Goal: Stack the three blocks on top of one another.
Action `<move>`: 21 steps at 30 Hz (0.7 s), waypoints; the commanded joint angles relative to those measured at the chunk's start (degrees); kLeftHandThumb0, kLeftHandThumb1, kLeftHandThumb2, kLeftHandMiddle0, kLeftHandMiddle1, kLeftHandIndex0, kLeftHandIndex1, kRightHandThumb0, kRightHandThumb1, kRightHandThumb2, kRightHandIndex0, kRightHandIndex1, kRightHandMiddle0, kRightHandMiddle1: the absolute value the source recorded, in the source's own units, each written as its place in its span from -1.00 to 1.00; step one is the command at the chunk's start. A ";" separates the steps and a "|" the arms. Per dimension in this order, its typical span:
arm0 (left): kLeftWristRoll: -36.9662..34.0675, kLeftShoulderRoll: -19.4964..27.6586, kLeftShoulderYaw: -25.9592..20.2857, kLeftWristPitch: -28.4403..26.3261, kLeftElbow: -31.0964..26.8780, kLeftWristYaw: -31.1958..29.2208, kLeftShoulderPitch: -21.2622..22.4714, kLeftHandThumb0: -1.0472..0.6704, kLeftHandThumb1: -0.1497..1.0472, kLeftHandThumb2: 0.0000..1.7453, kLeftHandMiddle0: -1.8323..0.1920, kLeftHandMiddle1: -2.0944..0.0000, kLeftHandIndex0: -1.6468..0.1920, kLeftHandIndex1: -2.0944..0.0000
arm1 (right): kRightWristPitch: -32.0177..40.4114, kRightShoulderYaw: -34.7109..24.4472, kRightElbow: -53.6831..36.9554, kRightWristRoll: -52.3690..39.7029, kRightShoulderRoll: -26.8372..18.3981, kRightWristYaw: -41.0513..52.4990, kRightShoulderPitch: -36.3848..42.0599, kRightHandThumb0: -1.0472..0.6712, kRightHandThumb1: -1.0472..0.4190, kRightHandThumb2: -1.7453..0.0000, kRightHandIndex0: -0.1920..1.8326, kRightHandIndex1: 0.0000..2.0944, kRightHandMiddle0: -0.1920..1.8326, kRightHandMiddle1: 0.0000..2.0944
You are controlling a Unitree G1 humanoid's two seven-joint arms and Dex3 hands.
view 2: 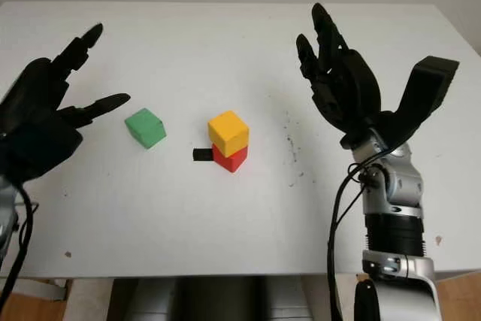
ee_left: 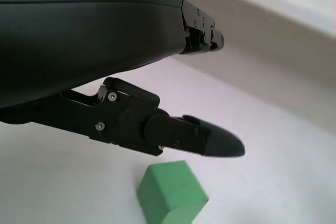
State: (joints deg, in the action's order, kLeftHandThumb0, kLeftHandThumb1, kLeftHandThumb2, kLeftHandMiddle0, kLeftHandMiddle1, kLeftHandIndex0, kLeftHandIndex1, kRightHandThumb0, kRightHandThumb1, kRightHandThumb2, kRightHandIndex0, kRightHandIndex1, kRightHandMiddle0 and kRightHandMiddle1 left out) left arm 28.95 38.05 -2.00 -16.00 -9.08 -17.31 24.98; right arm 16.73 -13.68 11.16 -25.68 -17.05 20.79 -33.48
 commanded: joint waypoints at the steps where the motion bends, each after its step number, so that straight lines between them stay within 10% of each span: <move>1: 3.10 2.41 3.42 -0.20 1.48 -2.15 3.26 -0.70 1.00 -0.84 0.72 0.94 0.58 0.90 | 0.35 -0.53 -0.44 0.25 0.18 -0.82 0.03 -0.66 -1.00 0.21 -0.98 -0.98 -0.97 -1.00; 21: 27.41 -0.65 17.17 -10.09 0.12 -9.71 5.33 -0.87 1.00 -0.54 0.79 0.96 0.51 0.90 | 3.01 0.20 -5.53 1.67 0.97 -4.70 2.21 -0.60 -1.00 0.26 -1.00 -0.97 -0.96 -0.97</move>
State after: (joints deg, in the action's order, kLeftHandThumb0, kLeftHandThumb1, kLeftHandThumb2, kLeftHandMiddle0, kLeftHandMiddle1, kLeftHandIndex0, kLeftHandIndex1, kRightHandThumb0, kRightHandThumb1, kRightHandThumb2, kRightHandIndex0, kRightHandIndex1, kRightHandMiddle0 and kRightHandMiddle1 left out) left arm 55.46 37.78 14.67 -25.96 -9.23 -27.47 31.11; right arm 19.38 -13.38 7.12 -24.05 -16.24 16.35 -31.69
